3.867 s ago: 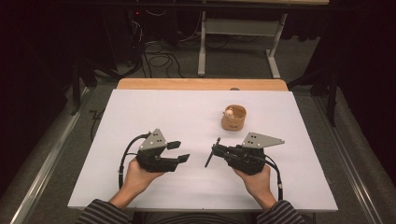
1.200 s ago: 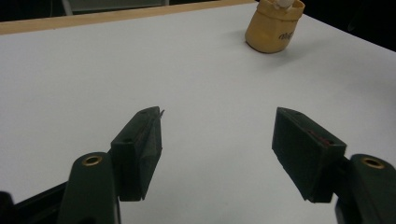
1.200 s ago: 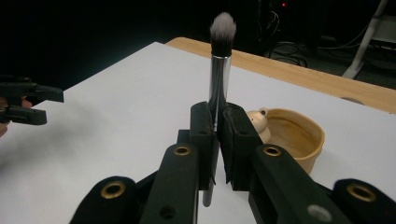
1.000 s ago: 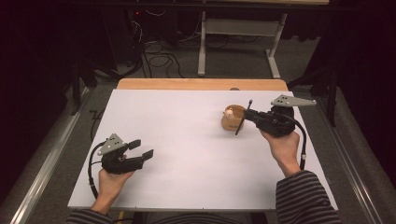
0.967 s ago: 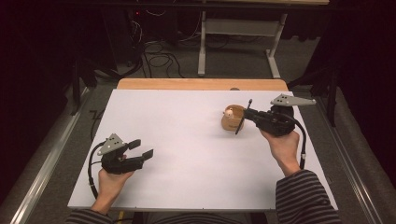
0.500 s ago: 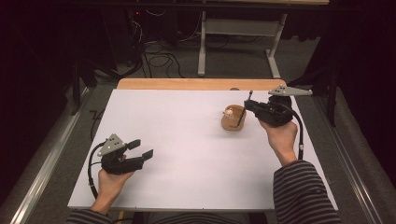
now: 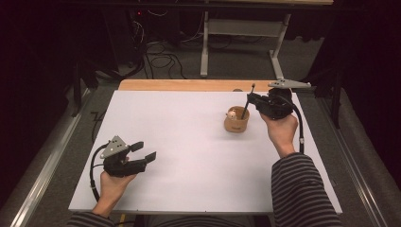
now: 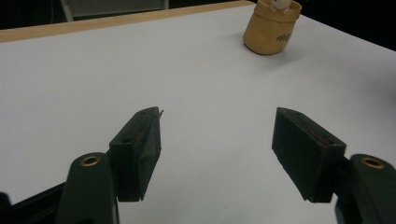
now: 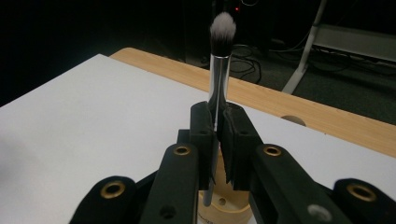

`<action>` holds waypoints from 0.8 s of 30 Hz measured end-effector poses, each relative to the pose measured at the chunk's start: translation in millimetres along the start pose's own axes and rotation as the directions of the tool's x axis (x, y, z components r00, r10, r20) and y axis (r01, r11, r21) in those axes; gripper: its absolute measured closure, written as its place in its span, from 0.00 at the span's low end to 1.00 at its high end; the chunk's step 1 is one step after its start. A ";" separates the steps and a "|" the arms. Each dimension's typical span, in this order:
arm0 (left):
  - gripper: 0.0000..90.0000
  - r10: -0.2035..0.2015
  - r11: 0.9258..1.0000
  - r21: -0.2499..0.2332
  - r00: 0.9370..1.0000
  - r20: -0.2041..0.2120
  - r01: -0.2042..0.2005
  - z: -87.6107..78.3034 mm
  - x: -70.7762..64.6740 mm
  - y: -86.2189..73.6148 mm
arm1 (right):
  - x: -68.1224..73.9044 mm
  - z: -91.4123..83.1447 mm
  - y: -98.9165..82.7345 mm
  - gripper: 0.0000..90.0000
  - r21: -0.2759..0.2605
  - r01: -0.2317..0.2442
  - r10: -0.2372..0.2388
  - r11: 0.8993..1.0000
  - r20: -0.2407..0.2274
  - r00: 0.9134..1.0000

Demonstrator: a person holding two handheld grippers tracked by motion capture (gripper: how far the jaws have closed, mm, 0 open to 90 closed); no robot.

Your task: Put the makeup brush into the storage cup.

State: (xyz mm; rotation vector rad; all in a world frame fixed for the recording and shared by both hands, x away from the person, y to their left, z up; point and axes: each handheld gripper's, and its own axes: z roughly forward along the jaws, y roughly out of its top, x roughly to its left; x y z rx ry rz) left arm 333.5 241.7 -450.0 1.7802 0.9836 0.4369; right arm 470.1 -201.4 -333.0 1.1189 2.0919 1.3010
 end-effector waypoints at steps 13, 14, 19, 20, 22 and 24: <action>0.38 0.007 1.000 0.000 1.000 0.005 -0.007 -0.1 -0.9 0.4 | -3.1 21.7 0.1 0.95 0.052 0.018 -0.020 0.998 0.049 0.999; 0.38 0.005 1.000 -0.002 1.000 0.005 -0.005 -0.3 -0.9 0.3 | -2.8 23.4 -0.3 0.95 0.057 0.019 -0.022 0.998 0.053 0.998; 0.38 0.007 1.000 -0.004 1.000 0.006 -0.007 -0.4 -0.7 0.6 | -2.0 29.7 -0.6 0.95 0.072 0.028 -0.033 0.997 0.063 0.997; 0.38 0.008 1.000 -0.004 1.000 0.006 -0.008 -0.2 -0.9 0.7 | -1.9 30.7 -0.7 0.95 0.075 0.032 -0.037 0.997 0.065 0.997; 0.38 0.009 1.000 -0.004 1.000 0.007 -0.009 0.0 -1.2 0.8 | -1.5 32.9 -1.2 0.95 0.080 0.033 -0.038 0.996 0.068 0.997; 0.38 0.009 1.000 -0.004 1.000 0.007 -0.009 -0.1 -1.3 0.7 | -1.5 35.0 -1.9 0.95 0.087 0.034 -0.040 0.996 0.071 0.997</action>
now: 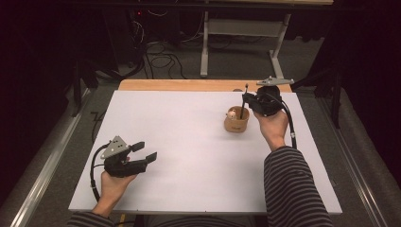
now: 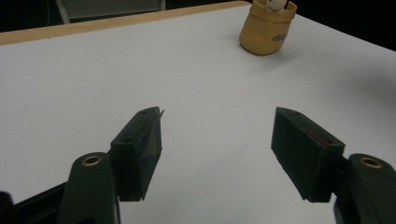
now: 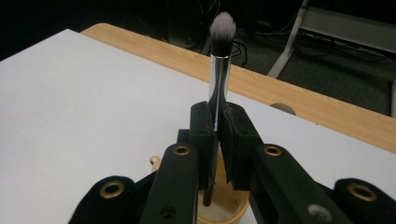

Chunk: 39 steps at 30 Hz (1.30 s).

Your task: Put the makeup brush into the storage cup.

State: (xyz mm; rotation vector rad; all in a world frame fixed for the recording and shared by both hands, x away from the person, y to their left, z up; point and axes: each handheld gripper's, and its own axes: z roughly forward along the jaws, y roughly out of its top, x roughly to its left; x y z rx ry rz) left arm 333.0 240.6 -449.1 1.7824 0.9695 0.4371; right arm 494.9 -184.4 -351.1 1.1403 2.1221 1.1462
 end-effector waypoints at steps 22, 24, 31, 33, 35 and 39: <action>0.39 -0.002 1.000 -0.006 1.000 0.005 0.002 -0.2 -0.7 0.6 | 1.7 18.3 -5.8 0.95 0.082 0.011 -0.014 0.997 0.042 0.999; 0.39 -0.021 1.000 -0.020 1.000 0.012 0.022 -1.5 -0.1 1.0 | 1.5 19.8 -6.4 0.94 0.084 0.005 -0.008 0.996 0.037 0.999; 0.39 -0.036 0.999 -0.030 0.999 0.020 0.037 -2.6 1.2 1.2 | 2.9 24.5 -8.5 0.84 0.099 -0.009 0.006 0.995 0.026 1.000; 0.39 -0.030 0.999 -0.027 0.999 0.018 0.031 -2.6 0.8 1.1 | 3.5 25.0 -9.5 0.82 0.102 -0.009 0.007 0.995 0.018 1.000; 0.39 -0.028 0.999 -0.025 0.999 0.017 0.029 -2.5 0.8 0.9 | 4.3 24.8 -10.3 0.79 0.101 -0.010 0.009 0.995 0.013 1.000; 0.39 -0.025 0.999 -0.024 1.000 0.015 0.026 -2.0 0.7 1.0 | 4.1 21.2 -10.8 0.73 0.091 -0.012 0.011 0.996 0.011 1.000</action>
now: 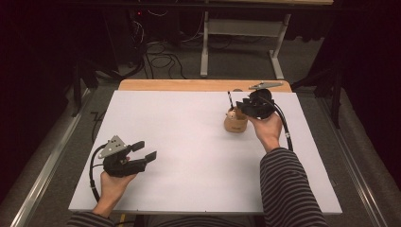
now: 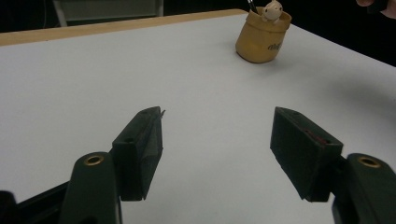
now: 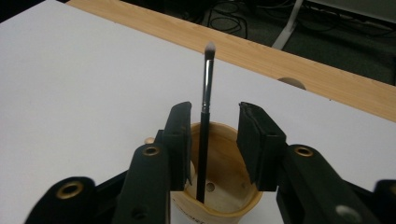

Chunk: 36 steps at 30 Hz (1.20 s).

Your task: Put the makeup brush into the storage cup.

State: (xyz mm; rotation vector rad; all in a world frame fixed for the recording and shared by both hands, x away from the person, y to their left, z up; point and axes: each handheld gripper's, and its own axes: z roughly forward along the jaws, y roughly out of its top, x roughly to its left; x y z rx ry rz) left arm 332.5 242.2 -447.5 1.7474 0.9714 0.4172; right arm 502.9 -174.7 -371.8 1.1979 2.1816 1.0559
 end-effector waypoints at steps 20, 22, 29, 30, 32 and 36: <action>0.38 0.001 1.000 -0.004 1.000 -0.007 -0.001 -0.6 -0.5 0.0 | -1.9 -28.9 -7.2 0.52 -0.093 -0.009 0.006 0.996 -0.026 1.000; 0.38 0.002 1.000 -0.003 1.000 -0.007 -0.002 -0.5 -0.6 0.1 | -2.9 -31.4 -8.8 0.51 -0.098 -0.012 0.009 0.995 -0.027 1.000; 0.38 -0.008 1.000 -0.004 1.000 -0.004 0.008 -0.2 0.2 -0.4 | -8.5 -39.7 -16.4 0.50 -0.106 -0.018 0.015 0.994 -0.028 0.999; 0.38 -0.010 1.000 -0.004 1.000 -0.004 0.010 -0.2 0.4 -0.3 | -8.7 -41.3 -17.3 0.50 -0.111 -0.018 0.015 0.994 -0.027 1.000; 0.38 -0.008 1.000 -0.005 1.000 -0.004 0.008 -0.4 0.2 -0.3 | -9.4 -45.0 -18.9 0.49 -0.118 -0.023 0.019 0.993 -0.036 0.999; 0.38 -0.009 1.000 -0.007 1.000 -0.004 0.009 -1.0 -0.5 -0.4 | -11.7 -49.9 -22.5 0.48 -0.127 -0.019 0.014 0.992 -0.038 0.999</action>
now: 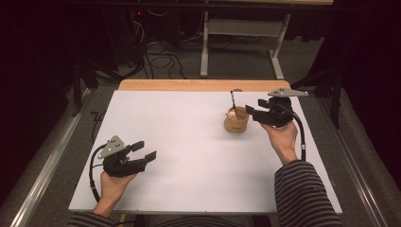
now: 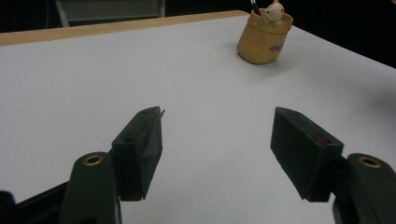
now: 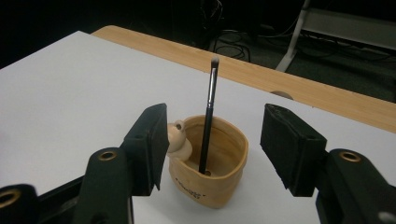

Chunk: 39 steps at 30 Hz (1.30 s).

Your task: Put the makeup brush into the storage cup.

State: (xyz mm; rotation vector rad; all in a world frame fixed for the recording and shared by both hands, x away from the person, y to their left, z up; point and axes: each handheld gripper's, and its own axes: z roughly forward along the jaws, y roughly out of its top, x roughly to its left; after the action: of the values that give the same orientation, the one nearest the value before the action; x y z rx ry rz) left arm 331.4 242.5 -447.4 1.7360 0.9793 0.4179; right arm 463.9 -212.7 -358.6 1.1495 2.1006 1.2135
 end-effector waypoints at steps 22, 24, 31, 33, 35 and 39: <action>0.38 0.001 1.000 0.006 1.000 -0.002 -0.001 1.0 0.2 -0.4 | -4.4 -29.1 -21.9 0.41 -0.061 -0.012 0.010 0.998 -0.027 1.000; 0.38 -0.001 1.000 0.005 1.000 -0.003 0.001 1.1 0.8 -0.5 | -3.6 -31.0 -24.6 0.38 -0.059 -0.008 0.007 0.998 -0.011 1.000; 0.38 0.004 1.000 0.014 1.000 0.004 -0.004 2.6 0.2 -0.6 | -2.0 -36.8 -33.0 0.33 -0.073 0.019 -0.020 0.997 -0.005 1.000; 0.38 0.003 1.000 0.014 1.000 0.003 -0.003 2.5 0.3 -0.7 | -1.5 -37.0 -35.7 0.31 -0.067 0.023 -0.023 0.998 -0.009 1.000; 0.38 -0.001 1.000 0.011 1.000 0.003 0.001 2.4 0.6 -0.7 | -0.8 -37.4 -38.5 0.30 -0.062 0.030 -0.031 0.998 -0.008 0.999; 0.38 0.001 1.000 0.013 1.000 0.004 -0.001 2.8 0.6 -0.7 | -0.1 -40.7 -42.7 0.29 -0.075 0.033 -0.034 0.997 -0.011 0.999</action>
State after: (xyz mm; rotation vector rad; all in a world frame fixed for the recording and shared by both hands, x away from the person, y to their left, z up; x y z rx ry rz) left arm 333.4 241.4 -449.2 1.7484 0.9806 0.4089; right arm 416.4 -243.7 -374.6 1.0726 2.0569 1.2752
